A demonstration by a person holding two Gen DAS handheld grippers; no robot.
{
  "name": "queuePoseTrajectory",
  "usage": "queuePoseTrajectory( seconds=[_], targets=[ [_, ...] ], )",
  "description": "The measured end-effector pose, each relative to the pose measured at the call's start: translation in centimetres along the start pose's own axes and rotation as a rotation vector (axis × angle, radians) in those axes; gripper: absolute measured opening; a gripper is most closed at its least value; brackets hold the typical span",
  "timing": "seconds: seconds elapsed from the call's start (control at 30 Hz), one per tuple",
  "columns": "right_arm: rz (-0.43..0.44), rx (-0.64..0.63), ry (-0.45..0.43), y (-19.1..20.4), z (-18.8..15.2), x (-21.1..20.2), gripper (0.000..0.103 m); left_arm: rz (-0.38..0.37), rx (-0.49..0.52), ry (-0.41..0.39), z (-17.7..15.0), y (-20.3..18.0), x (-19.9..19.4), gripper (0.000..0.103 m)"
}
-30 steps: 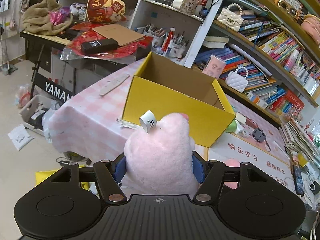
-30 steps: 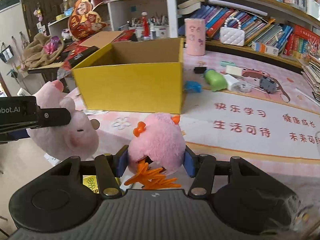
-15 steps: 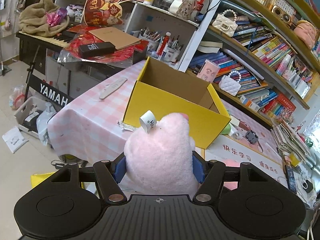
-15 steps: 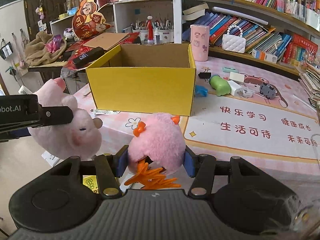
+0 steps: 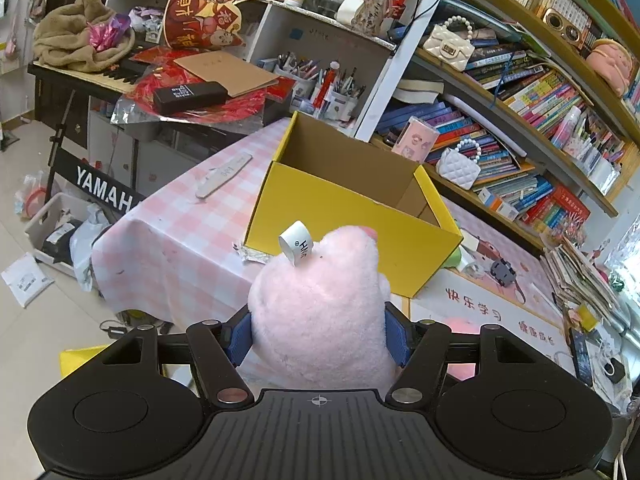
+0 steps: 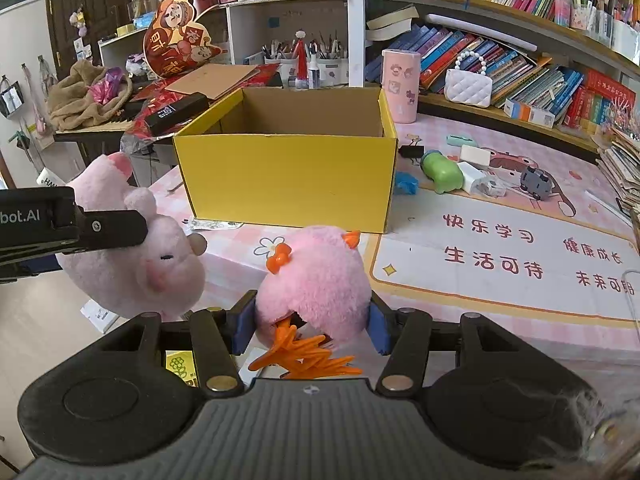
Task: Organize objects
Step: 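Lift the pig with the left tool while the right tool carries the chick to the box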
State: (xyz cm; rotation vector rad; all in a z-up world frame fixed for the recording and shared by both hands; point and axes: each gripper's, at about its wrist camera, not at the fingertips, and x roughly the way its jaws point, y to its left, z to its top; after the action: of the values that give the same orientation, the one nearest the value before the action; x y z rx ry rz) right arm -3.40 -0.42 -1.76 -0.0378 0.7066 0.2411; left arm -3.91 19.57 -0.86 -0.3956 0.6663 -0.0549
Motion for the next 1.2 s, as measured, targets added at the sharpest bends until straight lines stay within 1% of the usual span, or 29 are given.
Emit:
queuePoseTrajectory(
  seconds=[0.17,0.27,0.4,0.47,0.57,0.77,0.83,0.93,0.97,1.07,1.2],
  targets=[
    [-0.008,0.004,0.015,-0.6,0.0,0.7,0.053,-0.010,0.030,-0.008,0.3,-0.7,0.5,0.064],
    [-0.011,0.010,0.010,-1.0,0.3,1.2,0.053,-0.007,0.061,-0.042,1.0,-1.3,0.7,0.064],
    [0.000,0.012,-0.037,-1.3,1.6,1.9,0.053,-0.003,0.091,-0.099,3.0,-2.1,1.0,0.064],
    [0.006,0.019,-0.068,-1.6,3.0,2.3,0.053,-0.010,0.096,-0.130,4.2,-2.5,1.3,0.064],
    [-0.007,0.024,-0.138,-1.9,5.4,3.0,0.053,-0.013,0.097,-0.182,6.5,-3.2,2.0,0.065],
    [-0.003,0.041,-0.255,-3.2,11.5,5.3,0.053,-0.019,0.101,-0.260,10.6,-4.8,4.6,0.065],
    [0.010,0.050,-0.288,-3.6,13.3,6.4,0.053,-0.013,0.097,-0.266,11.8,-5.2,6.2,0.065],
    [0.023,0.029,-0.286,-3.7,15.4,8.8,0.053,0.012,0.096,-0.268,13.1,-5.6,8.5,0.065],
    [0.028,0.018,-0.278,-3.7,15.8,9.8,0.053,0.027,0.101,-0.259,13.4,-5.7,9.5,0.065],
    [0.049,-0.026,-0.235,-3.4,16.8,12.8,0.053,0.076,0.102,-0.198,13.8,-5.6,12.3,0.066],
    [0.075,-0.099,-0.152,-3.1,17.4,16.8,0.053,0.117,0.123,-0.143,13.3,-5.5,14.7,0.066]
  ],
)
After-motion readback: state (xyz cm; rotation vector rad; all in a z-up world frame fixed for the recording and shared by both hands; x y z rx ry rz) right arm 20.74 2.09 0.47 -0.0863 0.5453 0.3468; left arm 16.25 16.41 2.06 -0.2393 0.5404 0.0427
